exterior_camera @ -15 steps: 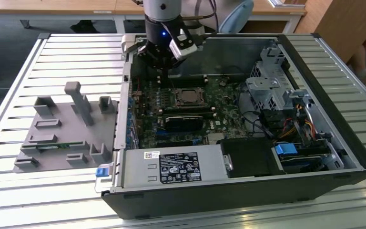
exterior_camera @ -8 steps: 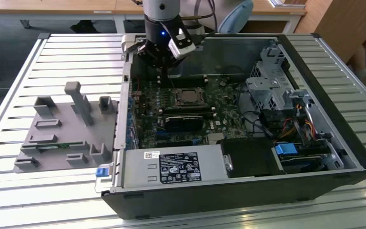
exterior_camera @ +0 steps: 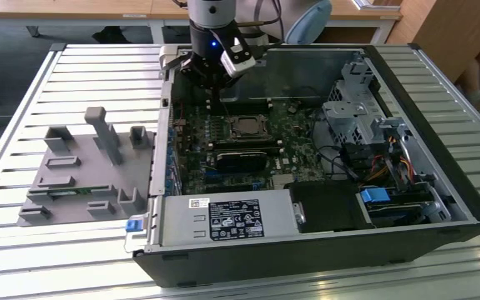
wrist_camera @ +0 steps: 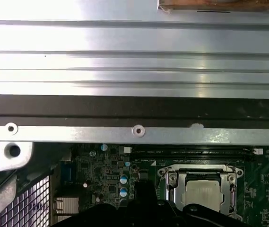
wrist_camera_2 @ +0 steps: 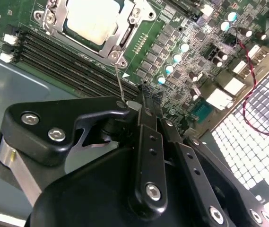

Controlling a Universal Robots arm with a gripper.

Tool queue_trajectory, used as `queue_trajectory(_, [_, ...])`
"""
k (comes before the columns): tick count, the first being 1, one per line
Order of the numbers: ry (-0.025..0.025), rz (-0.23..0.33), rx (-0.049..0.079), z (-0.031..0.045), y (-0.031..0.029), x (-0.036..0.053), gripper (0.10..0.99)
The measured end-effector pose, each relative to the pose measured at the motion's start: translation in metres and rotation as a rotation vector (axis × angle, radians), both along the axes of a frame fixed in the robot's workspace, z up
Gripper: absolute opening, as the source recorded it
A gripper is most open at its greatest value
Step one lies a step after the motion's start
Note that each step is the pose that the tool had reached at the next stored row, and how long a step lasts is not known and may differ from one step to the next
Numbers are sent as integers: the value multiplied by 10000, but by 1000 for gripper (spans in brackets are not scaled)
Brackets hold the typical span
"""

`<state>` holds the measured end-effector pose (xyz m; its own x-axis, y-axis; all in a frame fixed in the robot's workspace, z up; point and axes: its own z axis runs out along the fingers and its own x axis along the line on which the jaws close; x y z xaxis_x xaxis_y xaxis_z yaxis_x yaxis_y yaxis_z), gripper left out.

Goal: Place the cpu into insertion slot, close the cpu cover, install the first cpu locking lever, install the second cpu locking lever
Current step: 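Install the first cpu locking lever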

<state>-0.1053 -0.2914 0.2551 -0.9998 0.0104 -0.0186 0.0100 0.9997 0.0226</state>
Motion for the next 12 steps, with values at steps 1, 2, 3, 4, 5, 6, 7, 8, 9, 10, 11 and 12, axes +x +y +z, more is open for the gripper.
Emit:
queue_trajectory(1, [1,-1,-1,-2,5,1,114])
queue_trajectory(2, [0,0,0,-3,9,4,114])
queue_trajectory(3, [-1,1,1,-5,12,10,114])
queue_trajectory(4, [1,0,0,-5,16,18,114])
queue_trajectory(5, [0,-1,0,-5,19,29,114])
queue_trajectory(6, [0,-1,0,-5,20,42,114])
queue_trajectory(7, [1,-1,0,-6,22,58,114])
queue_trajectory(8, [0,0,0,-6,23,76,114])
queue_trajectory(9, [-1,0,1,-8,25,98,114])
queue_trajectory(10, [1,0,0,-9,27,113,114])
queue_trajectory(11, [1,-1,0,-11,29,132,114])
queue_trajectory(12, [0,-2,0,-14,32,162,114])
